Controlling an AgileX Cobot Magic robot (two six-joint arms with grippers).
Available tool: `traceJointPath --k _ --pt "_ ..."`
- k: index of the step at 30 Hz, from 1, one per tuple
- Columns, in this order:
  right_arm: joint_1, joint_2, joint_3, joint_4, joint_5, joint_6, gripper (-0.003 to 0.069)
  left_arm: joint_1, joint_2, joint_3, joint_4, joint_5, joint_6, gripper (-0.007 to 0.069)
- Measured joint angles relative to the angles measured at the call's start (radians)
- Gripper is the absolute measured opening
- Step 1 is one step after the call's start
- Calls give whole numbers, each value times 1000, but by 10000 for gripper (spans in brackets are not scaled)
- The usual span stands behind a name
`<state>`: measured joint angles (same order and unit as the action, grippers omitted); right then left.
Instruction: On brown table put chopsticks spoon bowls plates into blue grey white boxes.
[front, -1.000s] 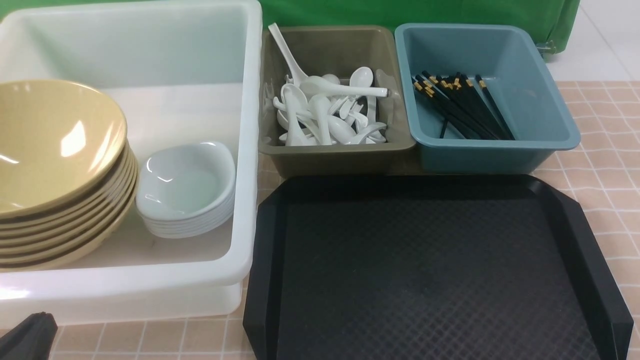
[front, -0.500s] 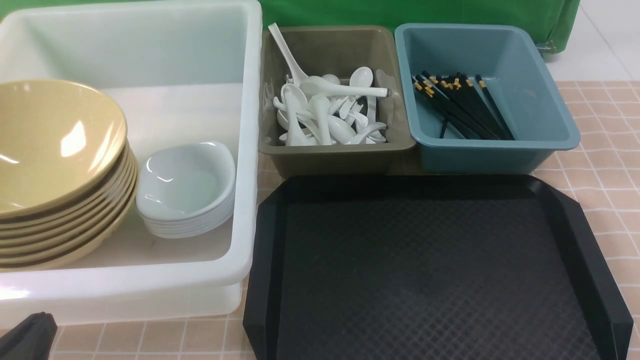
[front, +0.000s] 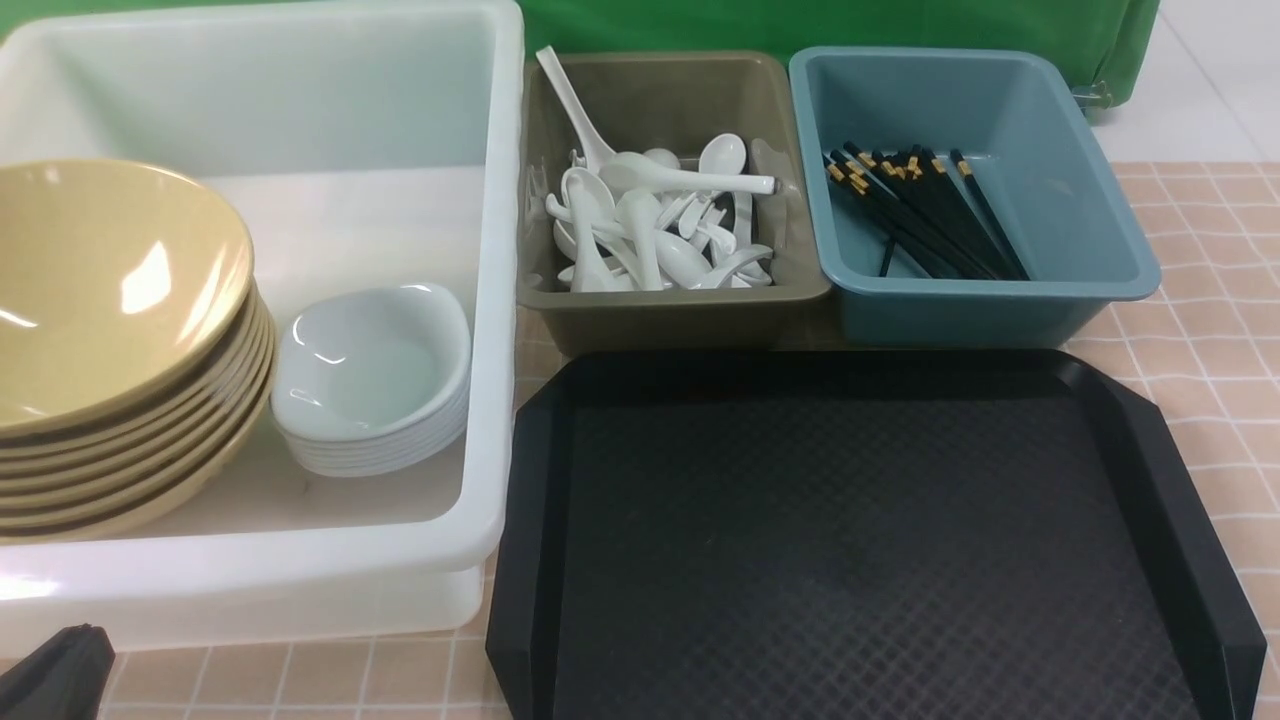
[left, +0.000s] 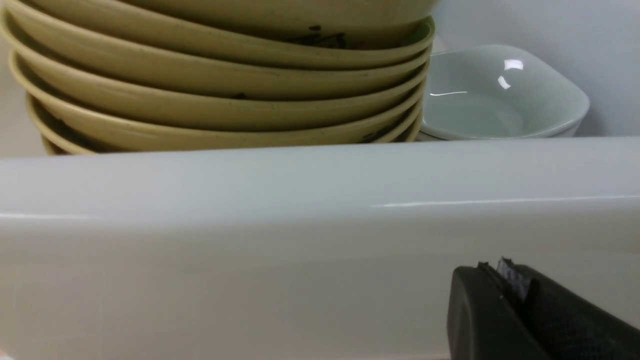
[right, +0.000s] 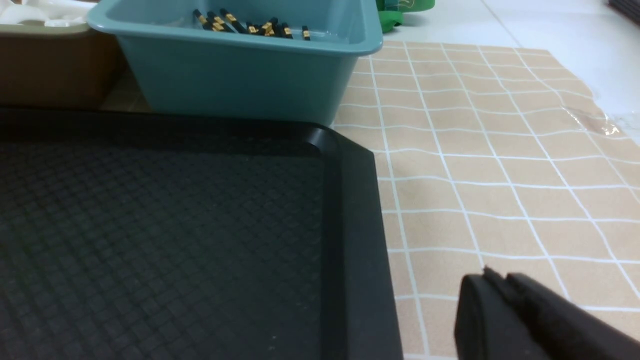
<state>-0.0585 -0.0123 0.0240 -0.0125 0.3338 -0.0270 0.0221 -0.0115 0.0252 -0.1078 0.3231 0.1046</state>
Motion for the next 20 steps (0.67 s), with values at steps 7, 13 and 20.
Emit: traceJointPath --k 7,13,20 --pt "0 0 0 0 0 0 95 0 0 0 0 0 0 1" --pt "0 0 0 0 0 0 101 0 0 0 0 0 0 1" --pt "0 0 0 0 0 0 107 0 0 0 0 0 0 1"
